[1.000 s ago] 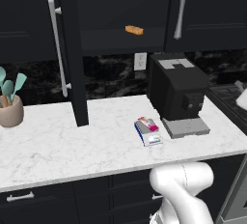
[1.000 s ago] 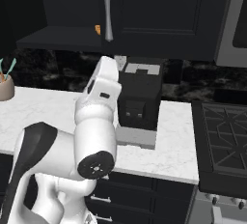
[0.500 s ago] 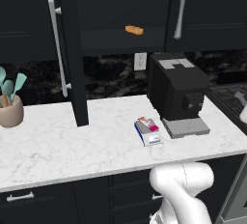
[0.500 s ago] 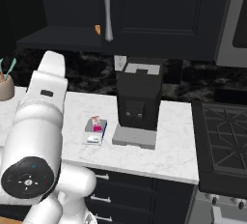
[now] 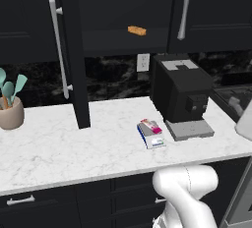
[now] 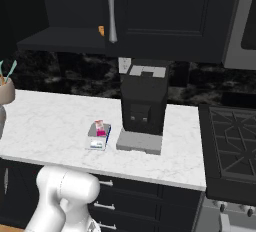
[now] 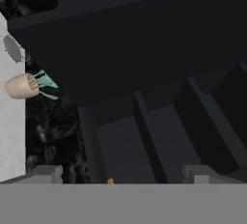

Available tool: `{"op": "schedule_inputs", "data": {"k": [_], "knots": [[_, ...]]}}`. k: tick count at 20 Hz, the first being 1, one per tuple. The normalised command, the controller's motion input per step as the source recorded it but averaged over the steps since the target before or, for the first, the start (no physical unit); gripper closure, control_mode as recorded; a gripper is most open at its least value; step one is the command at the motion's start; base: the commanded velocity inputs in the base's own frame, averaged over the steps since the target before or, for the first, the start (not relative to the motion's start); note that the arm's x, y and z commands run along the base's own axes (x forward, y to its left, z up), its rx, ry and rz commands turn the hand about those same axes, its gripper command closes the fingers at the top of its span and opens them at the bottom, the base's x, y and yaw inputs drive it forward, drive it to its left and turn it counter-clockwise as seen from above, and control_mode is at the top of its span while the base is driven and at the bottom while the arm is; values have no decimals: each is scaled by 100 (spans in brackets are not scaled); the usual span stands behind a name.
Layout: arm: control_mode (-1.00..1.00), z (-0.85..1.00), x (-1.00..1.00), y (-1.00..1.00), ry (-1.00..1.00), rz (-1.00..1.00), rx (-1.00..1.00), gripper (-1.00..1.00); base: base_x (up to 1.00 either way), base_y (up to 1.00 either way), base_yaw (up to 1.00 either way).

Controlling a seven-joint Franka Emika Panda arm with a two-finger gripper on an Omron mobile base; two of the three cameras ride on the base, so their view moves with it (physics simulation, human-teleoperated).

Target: Pick the bar and place it on the digital scale for weighing, and close the cabinet.

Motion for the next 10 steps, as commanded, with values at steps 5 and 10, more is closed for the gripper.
{"op": "schedule_inputs", "data": {"k": [5, 10], "knots": [[-100, -56, -34, 100, -38, -8, 4, -100, 0, 0, 0], [-100, -66, -2, 100, -26, -14, 4, -100, 0, 0, 0]]}}
